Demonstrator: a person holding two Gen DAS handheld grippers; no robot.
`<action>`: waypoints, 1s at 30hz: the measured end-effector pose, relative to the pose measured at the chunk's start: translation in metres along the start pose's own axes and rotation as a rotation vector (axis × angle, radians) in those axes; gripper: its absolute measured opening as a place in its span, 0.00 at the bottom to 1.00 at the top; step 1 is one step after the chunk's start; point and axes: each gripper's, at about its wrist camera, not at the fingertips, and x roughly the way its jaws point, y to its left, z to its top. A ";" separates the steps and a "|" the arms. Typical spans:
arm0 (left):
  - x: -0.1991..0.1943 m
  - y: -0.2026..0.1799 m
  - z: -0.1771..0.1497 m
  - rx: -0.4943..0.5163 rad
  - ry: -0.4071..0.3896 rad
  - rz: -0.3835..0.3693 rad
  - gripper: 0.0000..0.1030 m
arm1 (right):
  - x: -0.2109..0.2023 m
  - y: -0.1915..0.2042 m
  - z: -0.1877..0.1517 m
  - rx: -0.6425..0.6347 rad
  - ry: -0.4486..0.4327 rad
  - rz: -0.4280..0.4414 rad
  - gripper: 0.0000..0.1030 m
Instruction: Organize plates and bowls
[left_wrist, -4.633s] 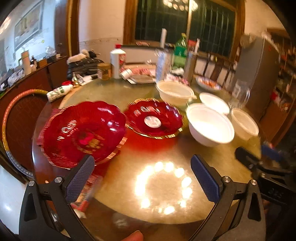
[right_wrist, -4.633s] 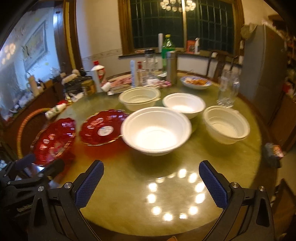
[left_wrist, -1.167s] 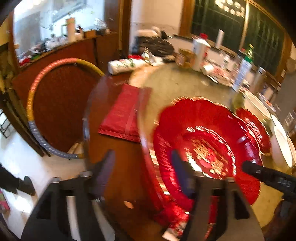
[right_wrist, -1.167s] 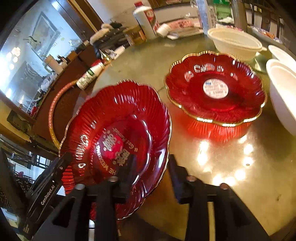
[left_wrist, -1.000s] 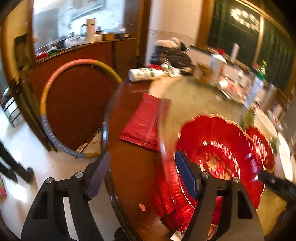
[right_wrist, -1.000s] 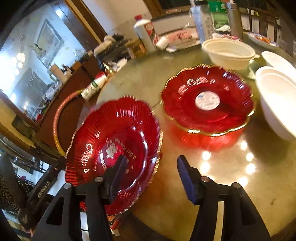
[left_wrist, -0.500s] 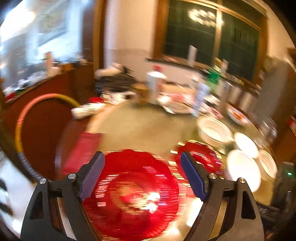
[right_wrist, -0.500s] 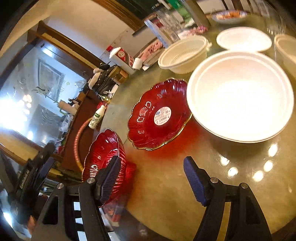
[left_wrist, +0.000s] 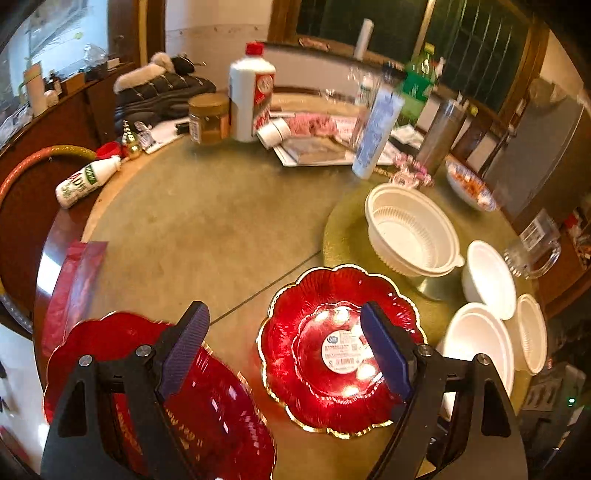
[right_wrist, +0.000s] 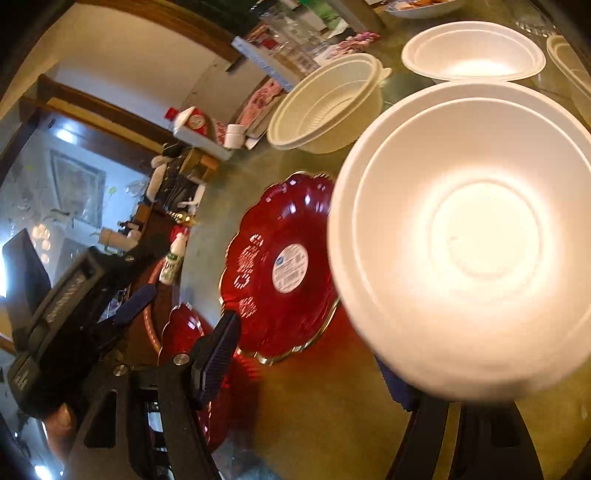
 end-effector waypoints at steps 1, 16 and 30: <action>0.007 -0.002 0.003 0.015 0.017 -0.004 0.82 | 0.003 -0.002 0.003 0.010 -0.002 -0.006 0.71; 0.071 -0.010 0.002 0.072 0.255 -0.036 0.56 | 0.021 -0.007 0.023 0.002 -0.003 -0.033 0.52; 0.047 -0.014 -0.010 0.168 0.178 0.077 0.11 | 0.016 -0.008 0.015 -0.067 -0.026 -0.150 0.12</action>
